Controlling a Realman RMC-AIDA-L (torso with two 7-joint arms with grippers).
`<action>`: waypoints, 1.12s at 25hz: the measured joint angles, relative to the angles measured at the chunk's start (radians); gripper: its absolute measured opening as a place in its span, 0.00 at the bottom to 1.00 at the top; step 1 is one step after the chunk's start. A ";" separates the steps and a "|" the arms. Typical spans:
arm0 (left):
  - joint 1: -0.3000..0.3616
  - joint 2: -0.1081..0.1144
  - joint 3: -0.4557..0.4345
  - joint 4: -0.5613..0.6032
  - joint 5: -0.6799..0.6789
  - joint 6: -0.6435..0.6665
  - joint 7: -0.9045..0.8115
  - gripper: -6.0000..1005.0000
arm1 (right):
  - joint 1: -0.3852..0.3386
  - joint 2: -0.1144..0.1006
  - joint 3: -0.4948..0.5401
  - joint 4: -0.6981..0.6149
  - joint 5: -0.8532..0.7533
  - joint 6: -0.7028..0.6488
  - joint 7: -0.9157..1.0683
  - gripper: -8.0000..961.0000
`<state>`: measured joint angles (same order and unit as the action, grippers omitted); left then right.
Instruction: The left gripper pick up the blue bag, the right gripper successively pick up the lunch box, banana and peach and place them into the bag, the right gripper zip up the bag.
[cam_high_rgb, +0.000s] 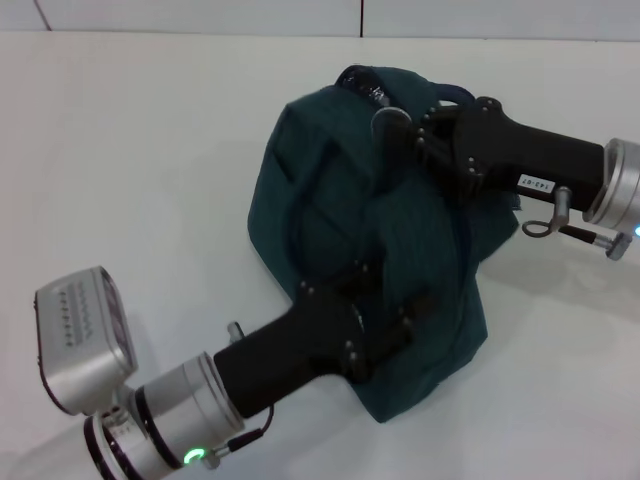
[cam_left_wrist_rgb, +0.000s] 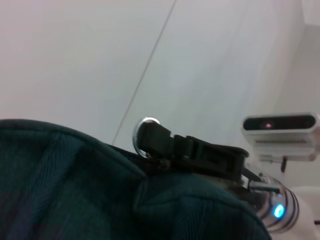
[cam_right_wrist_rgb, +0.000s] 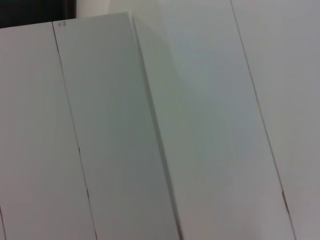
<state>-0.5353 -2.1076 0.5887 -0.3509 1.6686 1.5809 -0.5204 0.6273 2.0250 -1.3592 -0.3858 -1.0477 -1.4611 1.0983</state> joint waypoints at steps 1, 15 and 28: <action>0.000 0.000 0.027 0.006 0.003 0.001 0.017 0.49 | 0.000 -0.001 0.003 0.000 0.001 0.004 0.000 0.03; 0.052 0.004 0.119 0.131 0.106 0.087 0.032 0.45 | 0.020 -0.003 0.005 -0.013 0.013 0.109 0.002 0.03; 0.156 0.012 0.122 0.308 0.001 0.238 0.019 0.37 | -0.105 -0.003 0.008 -0.058 0.028 0.032 -0.106 0.03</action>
<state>-0.3796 -2.0960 0.7108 -0.0432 1.6696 1.8190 -0.5019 0.5227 2.0223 -1.3508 -0.4433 -1.0193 -1.4291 0.9920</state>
